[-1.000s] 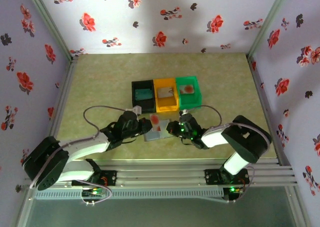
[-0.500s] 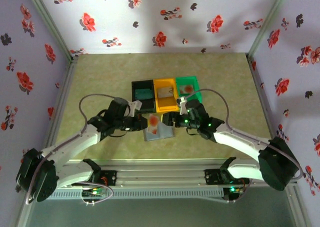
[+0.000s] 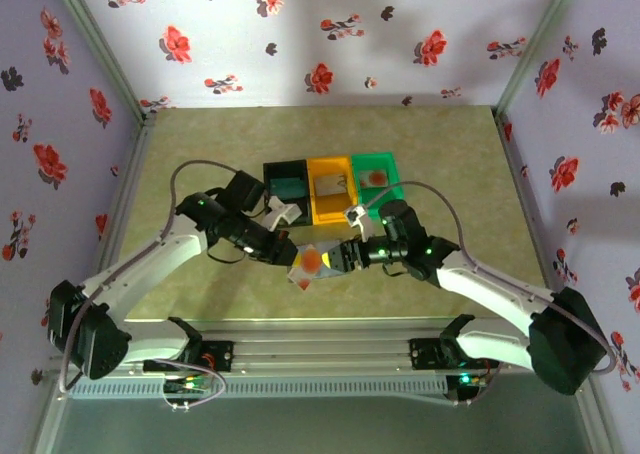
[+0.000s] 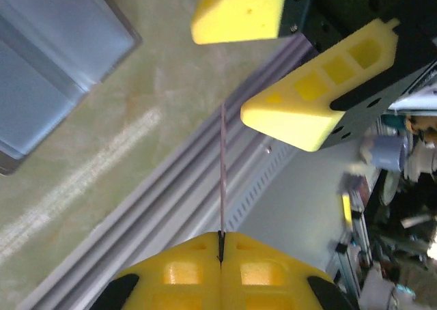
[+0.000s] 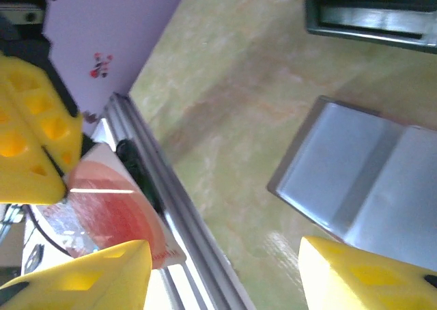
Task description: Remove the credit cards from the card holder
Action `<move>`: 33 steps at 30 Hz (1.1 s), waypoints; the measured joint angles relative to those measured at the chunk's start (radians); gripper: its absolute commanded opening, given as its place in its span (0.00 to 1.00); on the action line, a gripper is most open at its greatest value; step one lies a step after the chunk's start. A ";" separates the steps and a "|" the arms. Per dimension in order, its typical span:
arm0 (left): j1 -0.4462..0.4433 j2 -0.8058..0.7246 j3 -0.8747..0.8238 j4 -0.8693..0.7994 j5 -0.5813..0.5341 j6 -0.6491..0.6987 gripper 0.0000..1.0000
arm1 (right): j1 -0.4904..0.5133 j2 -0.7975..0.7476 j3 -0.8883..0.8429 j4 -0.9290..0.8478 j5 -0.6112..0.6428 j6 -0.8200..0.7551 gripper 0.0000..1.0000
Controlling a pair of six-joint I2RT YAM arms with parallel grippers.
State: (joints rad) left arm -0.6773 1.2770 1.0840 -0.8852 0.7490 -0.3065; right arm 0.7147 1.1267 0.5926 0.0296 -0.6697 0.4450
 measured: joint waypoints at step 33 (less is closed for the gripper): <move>-0.058 0.010 0.013 -0.077 0.068 0.079 0.42 | 0.086 -0.081 -0.128 0.348 -0.208 0.086 0.00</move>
State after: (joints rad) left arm -0.7349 1.2865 1.0973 -0.9627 0.8173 -0.2279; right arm 0.8009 1.0458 0.4644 0.3771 -0.8772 0.5312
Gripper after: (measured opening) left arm 0.240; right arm 0.065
